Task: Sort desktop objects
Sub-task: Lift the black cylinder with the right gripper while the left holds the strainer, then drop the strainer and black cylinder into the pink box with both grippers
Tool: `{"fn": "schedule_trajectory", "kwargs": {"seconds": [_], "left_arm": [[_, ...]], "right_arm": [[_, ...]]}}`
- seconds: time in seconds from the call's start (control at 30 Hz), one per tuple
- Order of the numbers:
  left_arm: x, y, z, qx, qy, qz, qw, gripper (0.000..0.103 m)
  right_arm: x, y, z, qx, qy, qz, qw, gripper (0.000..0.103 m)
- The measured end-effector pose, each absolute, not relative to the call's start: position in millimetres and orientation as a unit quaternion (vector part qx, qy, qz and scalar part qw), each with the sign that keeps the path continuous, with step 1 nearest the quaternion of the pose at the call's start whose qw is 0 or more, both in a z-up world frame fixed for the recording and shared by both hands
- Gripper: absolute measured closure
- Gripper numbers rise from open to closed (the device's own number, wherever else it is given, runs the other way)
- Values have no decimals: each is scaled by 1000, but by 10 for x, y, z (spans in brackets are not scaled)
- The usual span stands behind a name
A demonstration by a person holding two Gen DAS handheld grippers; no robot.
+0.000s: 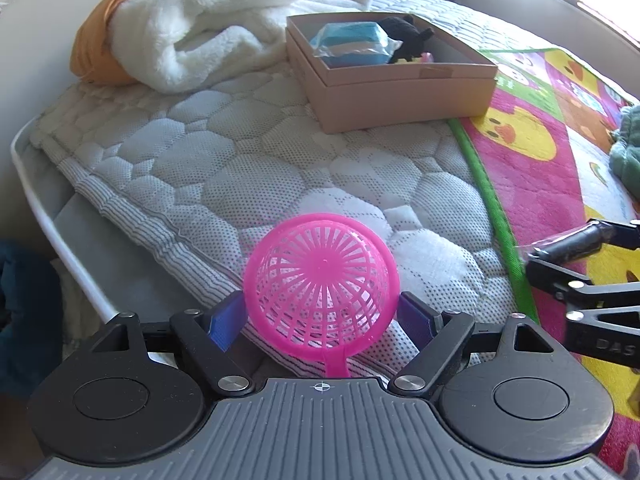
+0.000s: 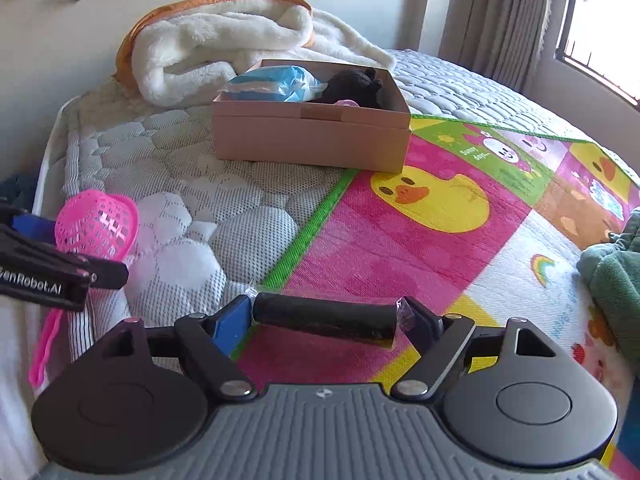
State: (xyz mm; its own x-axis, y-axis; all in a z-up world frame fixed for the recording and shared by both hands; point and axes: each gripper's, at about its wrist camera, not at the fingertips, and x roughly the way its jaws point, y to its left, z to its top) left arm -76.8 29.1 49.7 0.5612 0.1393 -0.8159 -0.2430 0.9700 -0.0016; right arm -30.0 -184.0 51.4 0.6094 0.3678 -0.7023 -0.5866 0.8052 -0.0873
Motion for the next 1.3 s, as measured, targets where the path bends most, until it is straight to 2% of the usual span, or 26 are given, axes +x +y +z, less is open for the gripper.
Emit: {"fn": "schedule_trajectory", "kwargs": {"seconds": [0.23,0.4,0.7,0.83,0.93,1.07,1.17,1.3], "left_arm": [[-678,172,551,-55,463,72,882,17],[-354,200,830,-59,422,57,903,17],[958,660,1595,-110,345,21,932,17],[1638,789,1730,-132,350,-3,927,17],[2010,848,1618,-145,386,-26,911,9],[1856,1083,1433,-152,373,-17,915,6],[1574,1241,1242,-121,375,20,919,6],[1105,1375,1019,-96,381,61,918,2]], "right_arm": [[-301,-2107,722,-161,335,298,879,22],[-123,-2131,904,-134,294,305,896,22],[609,-1859,1356,-121,235,297,918,22],[988,-1647,1501,-121,221,279,927,22],[1205,-1486,1531,-123,214,272,930,22],[1373,-1288,1412,-121,220,276,928,22],[1473,-1099,1238,-124,231,291,920,22],[1618,-915,1055,-96,274,310,905,20]]}}
